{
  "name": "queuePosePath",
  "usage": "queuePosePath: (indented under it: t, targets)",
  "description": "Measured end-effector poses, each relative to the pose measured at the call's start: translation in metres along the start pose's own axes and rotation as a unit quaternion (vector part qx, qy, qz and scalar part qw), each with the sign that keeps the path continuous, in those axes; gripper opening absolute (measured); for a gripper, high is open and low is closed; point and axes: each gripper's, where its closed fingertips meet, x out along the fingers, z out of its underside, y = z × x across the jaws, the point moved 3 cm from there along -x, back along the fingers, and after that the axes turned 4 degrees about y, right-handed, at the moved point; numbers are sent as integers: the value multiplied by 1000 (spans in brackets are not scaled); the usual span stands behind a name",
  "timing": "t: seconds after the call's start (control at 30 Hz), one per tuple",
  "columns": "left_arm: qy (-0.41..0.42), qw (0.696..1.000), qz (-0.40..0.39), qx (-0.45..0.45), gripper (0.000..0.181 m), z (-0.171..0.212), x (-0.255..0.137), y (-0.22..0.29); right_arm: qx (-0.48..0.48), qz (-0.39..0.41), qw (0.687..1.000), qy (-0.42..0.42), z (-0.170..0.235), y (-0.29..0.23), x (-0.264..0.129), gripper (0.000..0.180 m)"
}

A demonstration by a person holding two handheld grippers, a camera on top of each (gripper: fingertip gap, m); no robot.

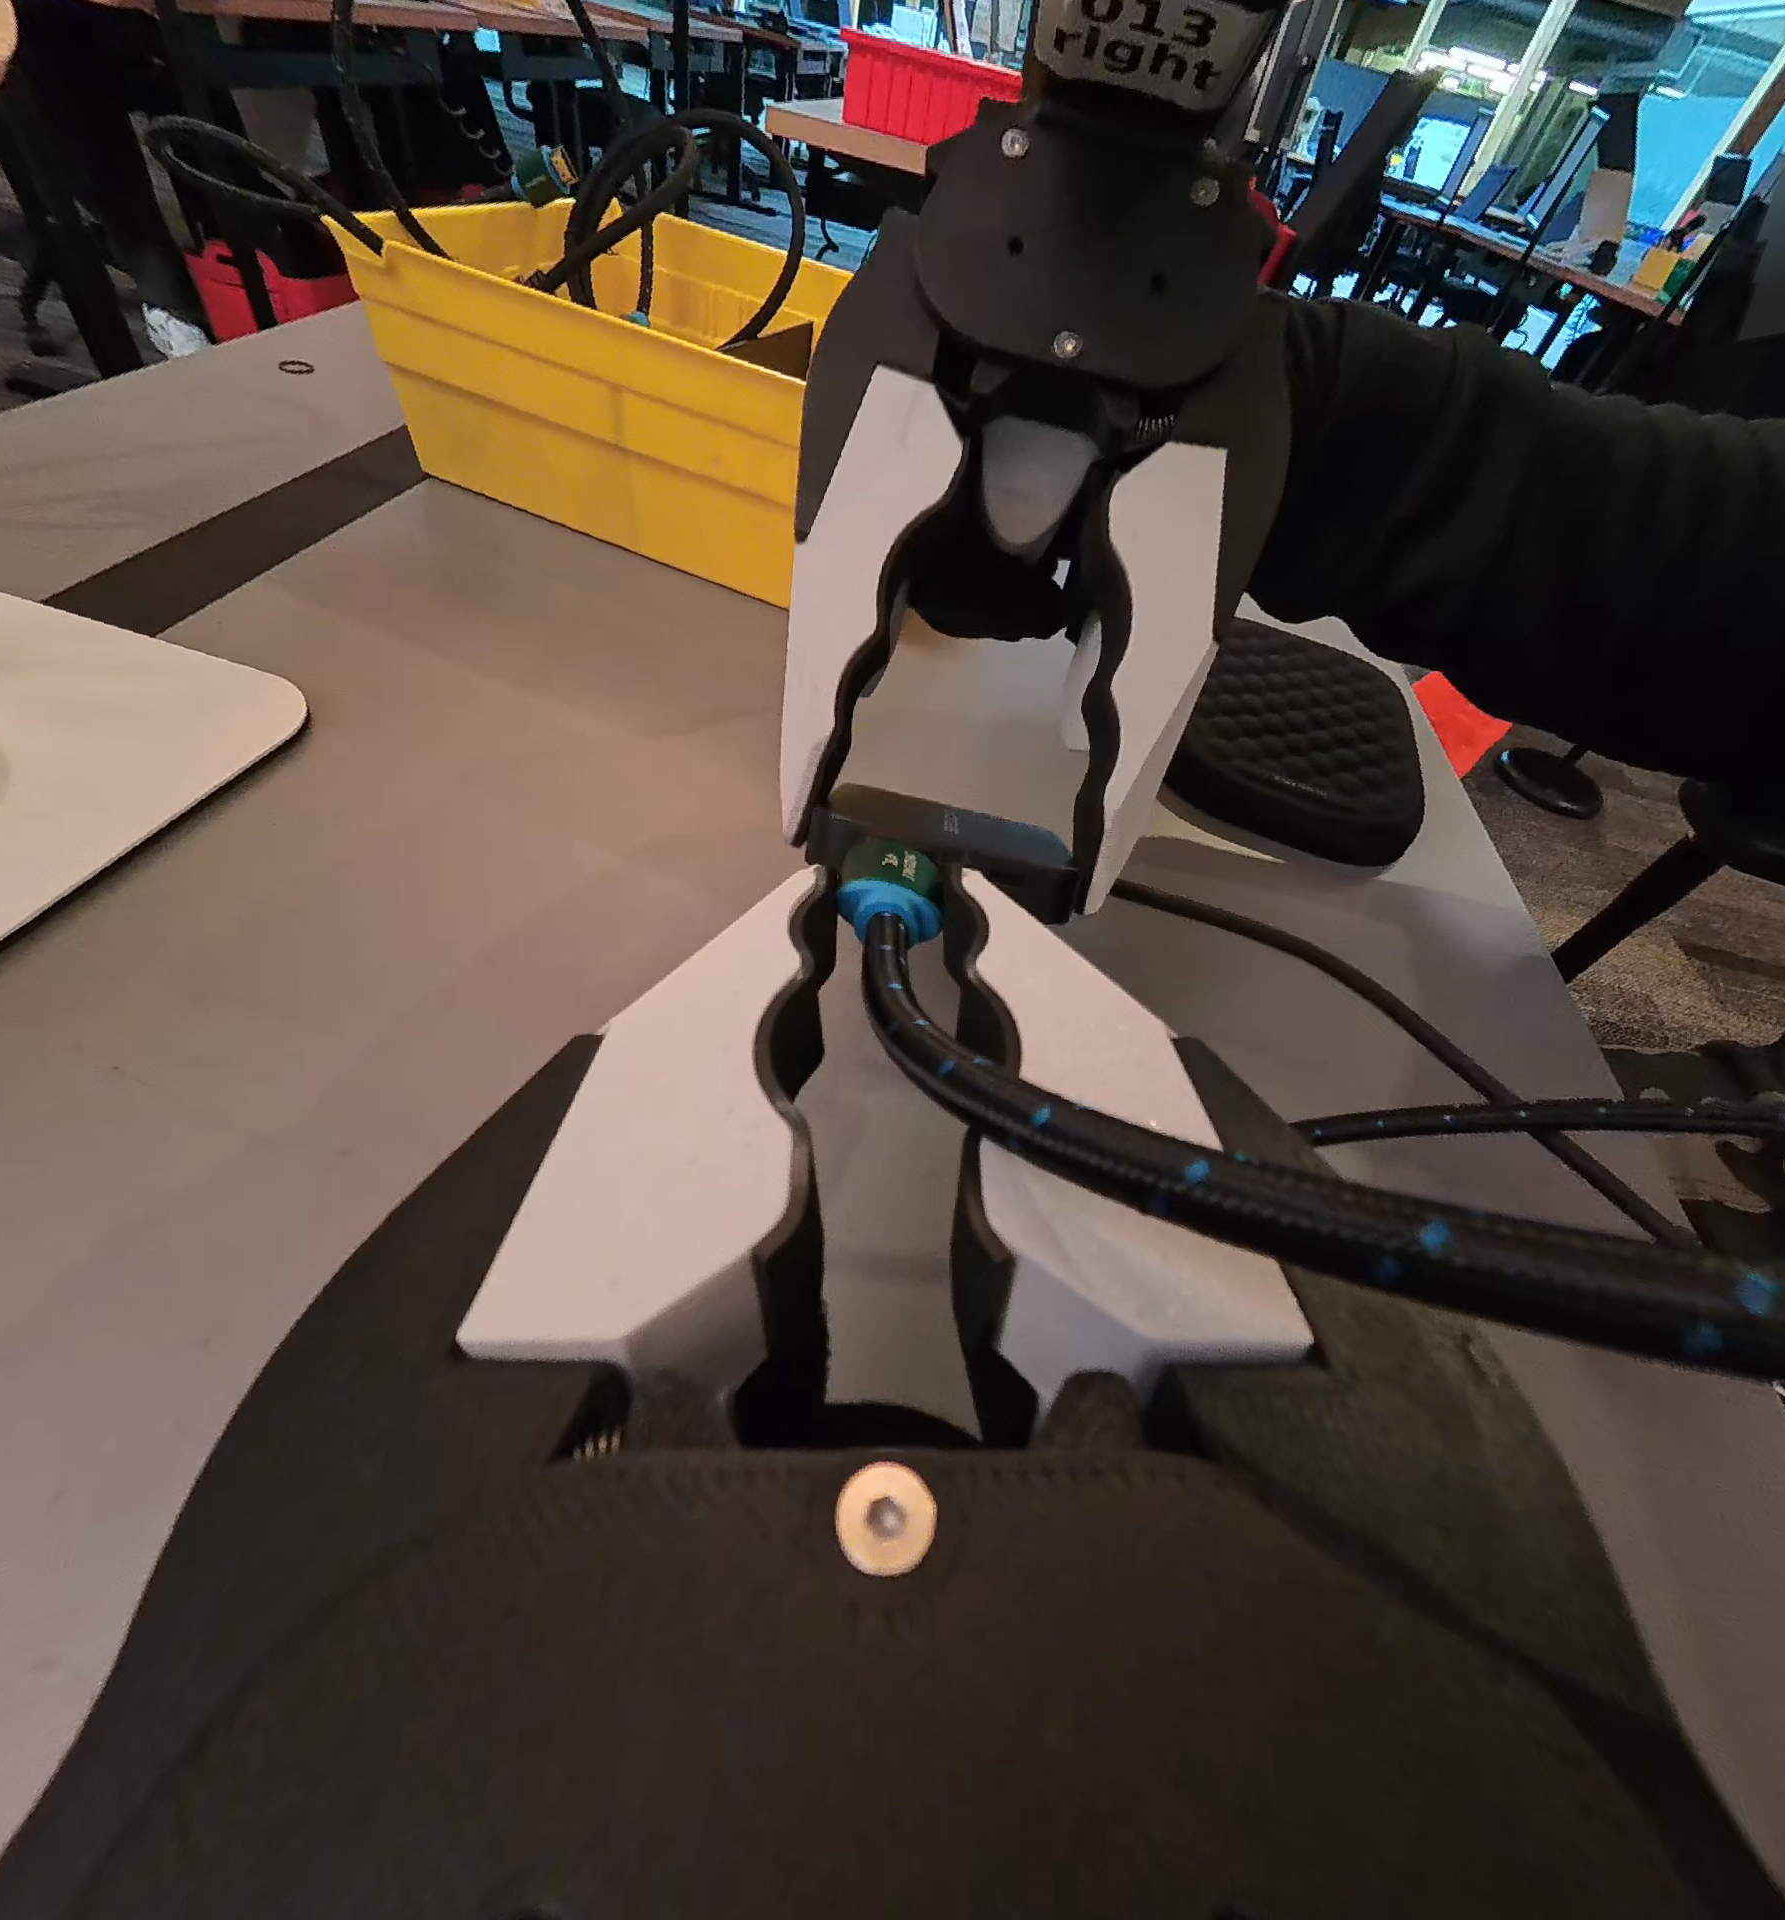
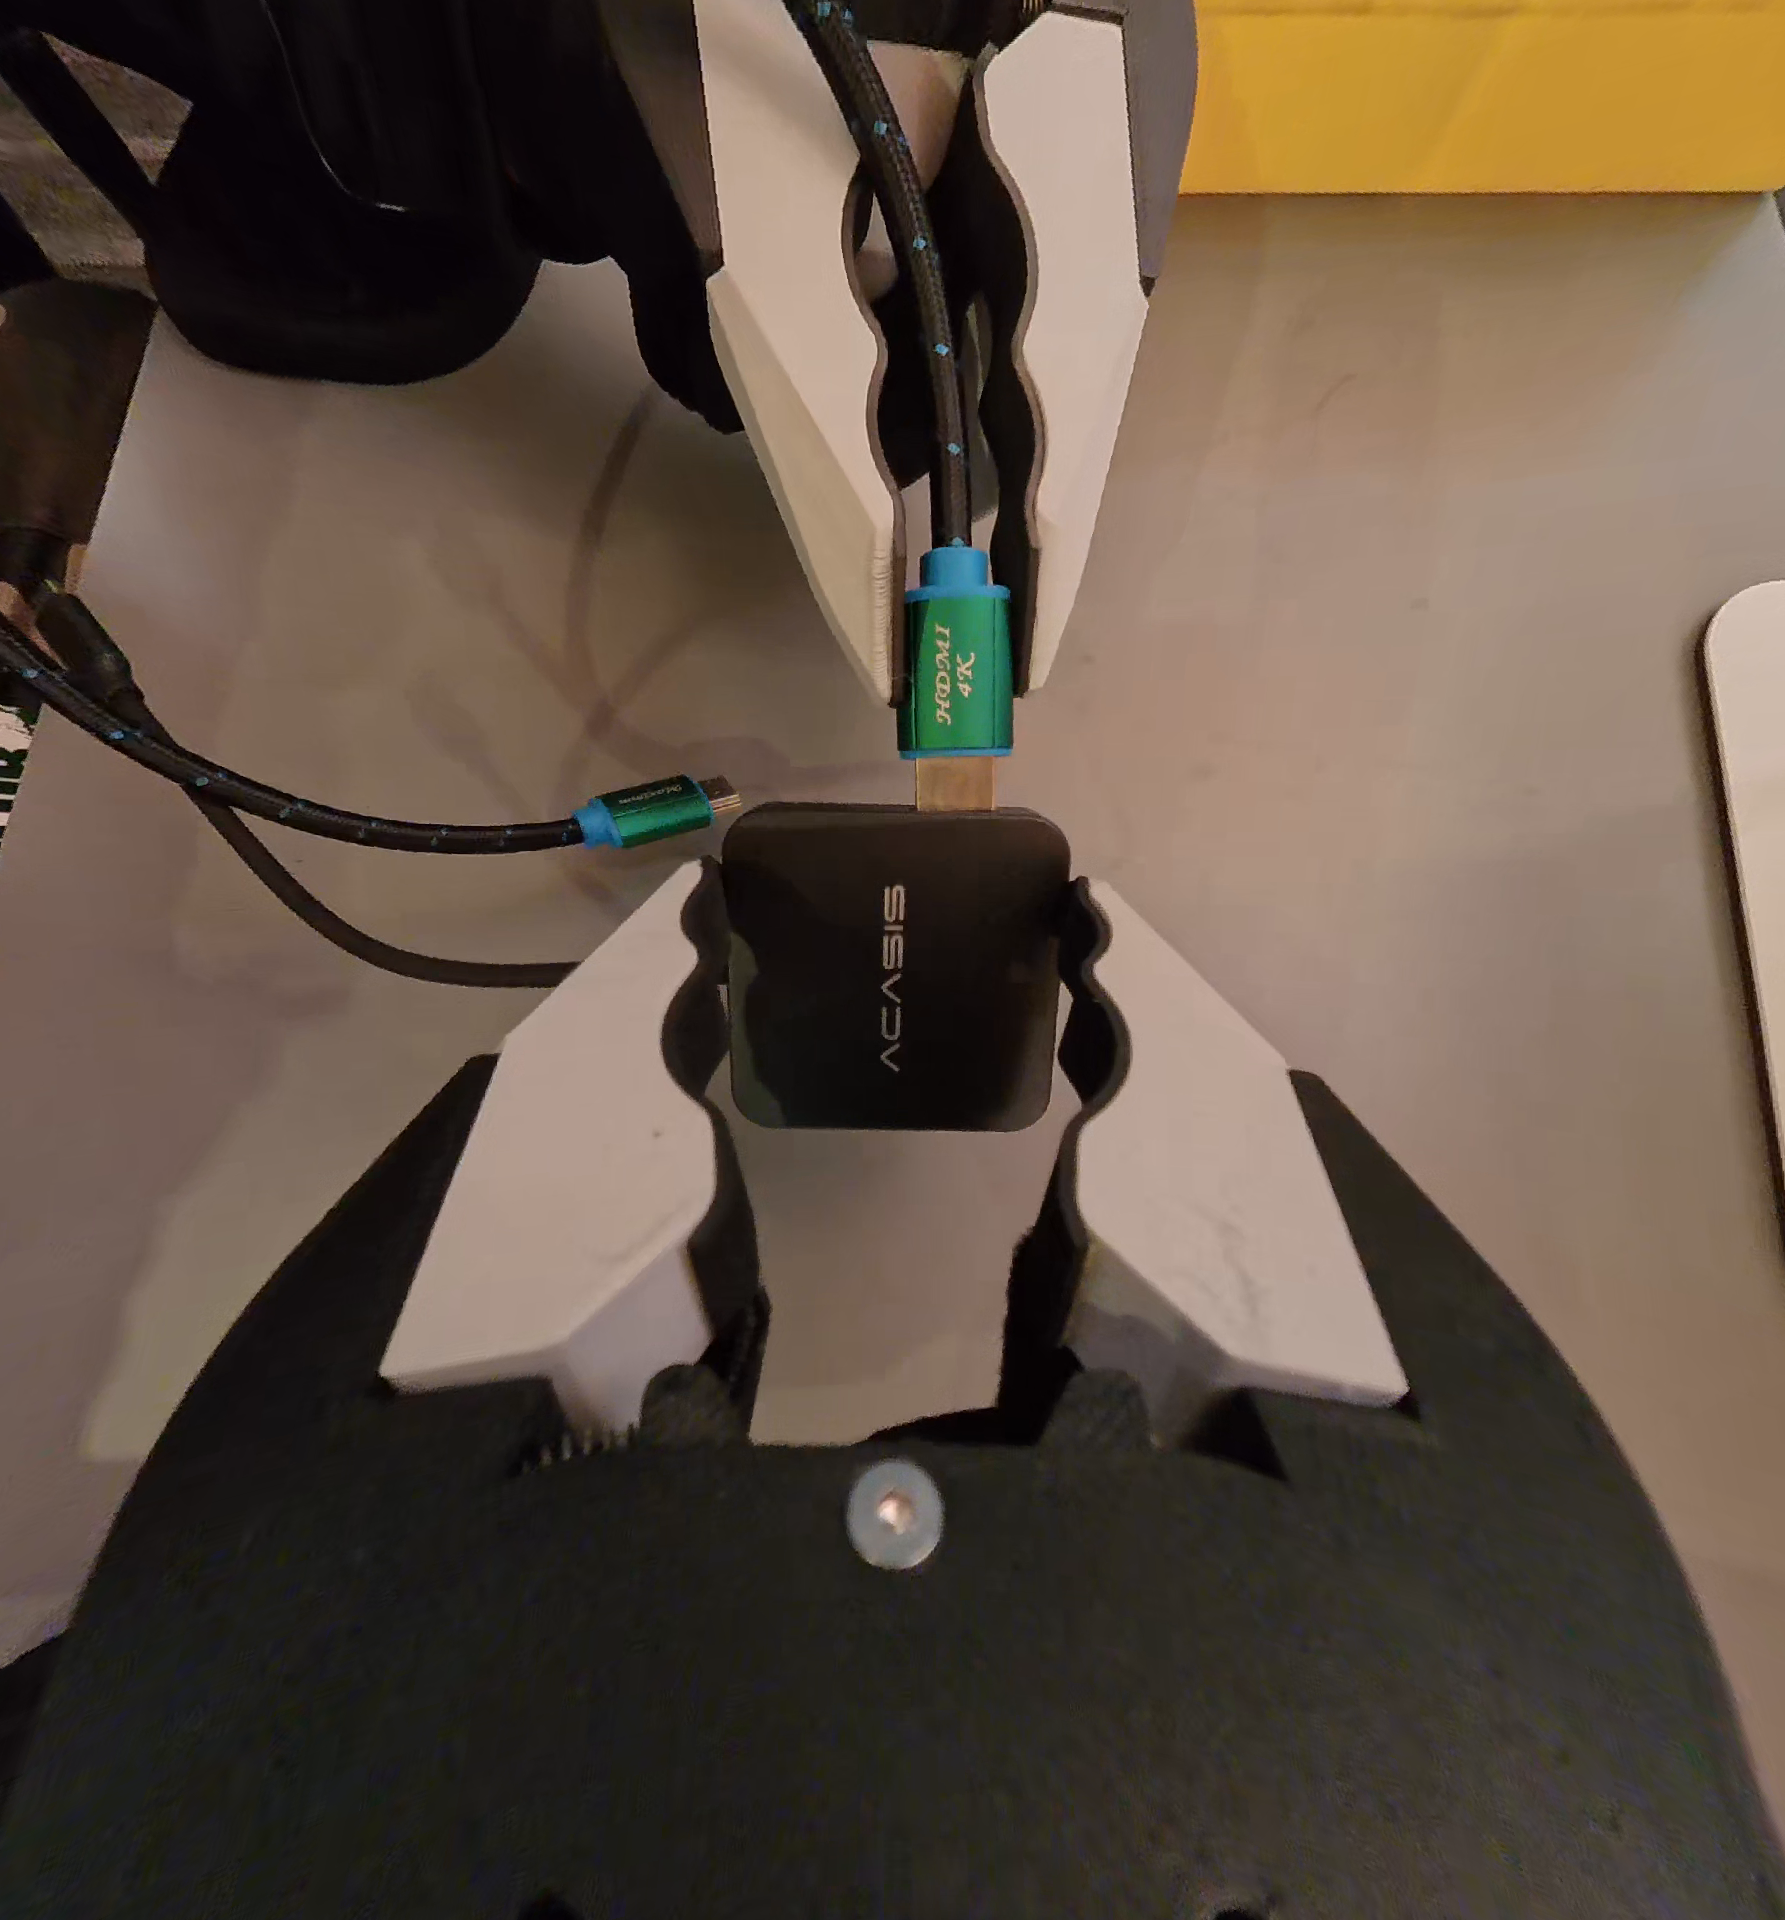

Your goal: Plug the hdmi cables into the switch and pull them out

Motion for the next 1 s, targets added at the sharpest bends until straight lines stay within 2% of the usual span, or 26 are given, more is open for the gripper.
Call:
queuePosePath:
  t: [0.4,0.7,1.0]
  targets:
    - [6,1000,-5,14,18,-3,1,3,-2,9,1000,22,-2,-1,-1,62]
    - [-44,998,-17,49,19,-4,0,3,-10,19,1000,10,-2,-1,3,62]
    - [-39,999,-28,2,18,-3,1,-3,-19,45,999,-3,-3,5,4,62]
